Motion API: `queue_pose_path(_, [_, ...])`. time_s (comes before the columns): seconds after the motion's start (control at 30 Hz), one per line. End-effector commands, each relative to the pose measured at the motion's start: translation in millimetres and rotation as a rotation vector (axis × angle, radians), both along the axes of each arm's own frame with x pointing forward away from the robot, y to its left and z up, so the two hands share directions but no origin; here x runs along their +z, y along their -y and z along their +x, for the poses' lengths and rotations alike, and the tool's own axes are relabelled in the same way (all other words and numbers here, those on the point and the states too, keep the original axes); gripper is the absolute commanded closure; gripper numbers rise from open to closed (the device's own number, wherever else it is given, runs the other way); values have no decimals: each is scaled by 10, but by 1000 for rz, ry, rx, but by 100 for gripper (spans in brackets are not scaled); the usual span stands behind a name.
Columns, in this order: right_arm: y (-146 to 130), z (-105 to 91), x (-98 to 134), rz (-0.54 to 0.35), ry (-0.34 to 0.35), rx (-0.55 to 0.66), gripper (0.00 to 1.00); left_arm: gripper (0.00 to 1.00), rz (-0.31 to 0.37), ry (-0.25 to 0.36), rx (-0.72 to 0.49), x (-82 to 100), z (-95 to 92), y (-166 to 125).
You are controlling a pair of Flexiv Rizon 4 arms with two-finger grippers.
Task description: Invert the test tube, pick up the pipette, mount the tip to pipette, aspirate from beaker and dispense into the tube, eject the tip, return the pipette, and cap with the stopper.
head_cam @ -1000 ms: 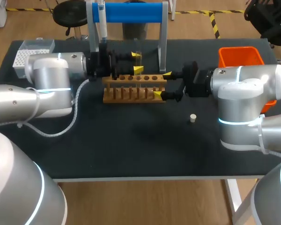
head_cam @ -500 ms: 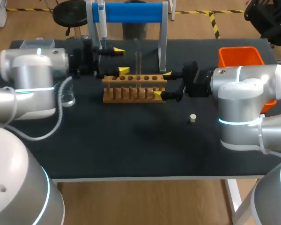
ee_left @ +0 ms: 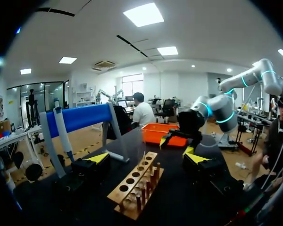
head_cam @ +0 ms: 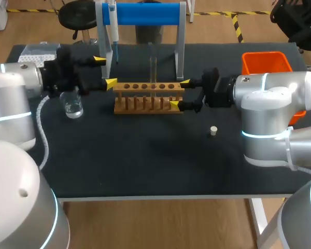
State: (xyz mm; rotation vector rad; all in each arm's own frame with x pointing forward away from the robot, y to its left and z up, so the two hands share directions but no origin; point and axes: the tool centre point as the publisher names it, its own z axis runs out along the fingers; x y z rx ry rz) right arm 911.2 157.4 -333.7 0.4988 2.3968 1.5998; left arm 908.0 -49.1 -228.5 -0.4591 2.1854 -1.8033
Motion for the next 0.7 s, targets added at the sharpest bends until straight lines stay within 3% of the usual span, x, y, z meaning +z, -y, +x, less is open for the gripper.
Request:
queue_pose_path(0.03, [-4, -10, -6, 1, 3, -4, 0, 0, 4, 10, 49, 21, -62, -9])
queue_pose_path(0.3, [-4, -10, -6, 1, 3, -4, 0, 0, 4, 10, 49, 21, -62, -9])
queue_pose_path(0.57, [-4, -10, -6, 1, 3, -4, 0, 0, 116, 41, 366, 8, 18, -965])
queue_pose_path(0.7, [-4, -10, -6, 1, 3, -4, 0, 0, 155, 24, 493, -40, 121, -1428])
